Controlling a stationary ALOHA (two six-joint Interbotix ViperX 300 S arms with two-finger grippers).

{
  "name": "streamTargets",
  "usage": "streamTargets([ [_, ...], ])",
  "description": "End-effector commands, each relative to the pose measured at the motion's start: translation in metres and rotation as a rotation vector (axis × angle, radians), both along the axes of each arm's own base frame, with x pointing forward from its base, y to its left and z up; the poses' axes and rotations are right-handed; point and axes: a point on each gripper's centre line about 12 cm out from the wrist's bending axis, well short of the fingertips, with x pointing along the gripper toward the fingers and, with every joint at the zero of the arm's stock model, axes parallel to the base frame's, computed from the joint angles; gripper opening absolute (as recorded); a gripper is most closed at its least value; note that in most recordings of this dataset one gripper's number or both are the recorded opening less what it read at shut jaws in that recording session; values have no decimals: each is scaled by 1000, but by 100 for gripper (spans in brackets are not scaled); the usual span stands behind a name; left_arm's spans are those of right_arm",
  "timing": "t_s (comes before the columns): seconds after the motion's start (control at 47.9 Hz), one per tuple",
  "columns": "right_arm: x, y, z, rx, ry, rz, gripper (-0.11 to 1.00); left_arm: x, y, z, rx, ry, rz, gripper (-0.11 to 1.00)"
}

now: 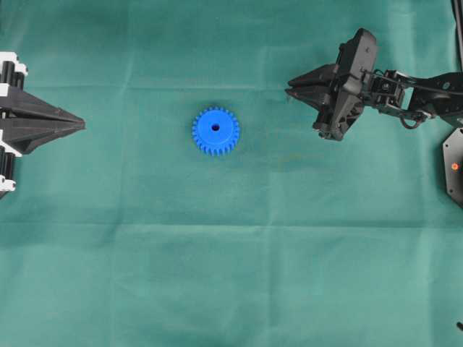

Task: Insert the shaft placed at a random location into the center hole of the medium gear at another random location.
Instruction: 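Lower the right gripper and close it on the upright silver shaft, then carry the held shaft with the right gripper over the blue gear's hole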

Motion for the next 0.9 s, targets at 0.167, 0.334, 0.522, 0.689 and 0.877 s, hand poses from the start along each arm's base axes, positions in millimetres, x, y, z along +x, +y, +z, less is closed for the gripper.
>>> streamTargets([
  [0.167, 3, -3, 11, -27, -33, 1, 12, 3, 0, 10, 0, -23, 1, 0],
  [0.334, 4, -3, 34, -35, -59, -1, 12, 3, 0, 10, 0, -23, 1, 0],
  [0.522, 3, -2, 65, -34, -66, 1, 12, 3, 0, 10, 0, -23, 1, 0],
  [0.689, 1, 0, 86, -39, -71, 11, 12, 3, 0, 10, 1, -25, 1, 0],
  [0.877, -1, 2, 88, -32, -57, 12, 12, 3, 0, 10, 1, -23, 1, 0],
])
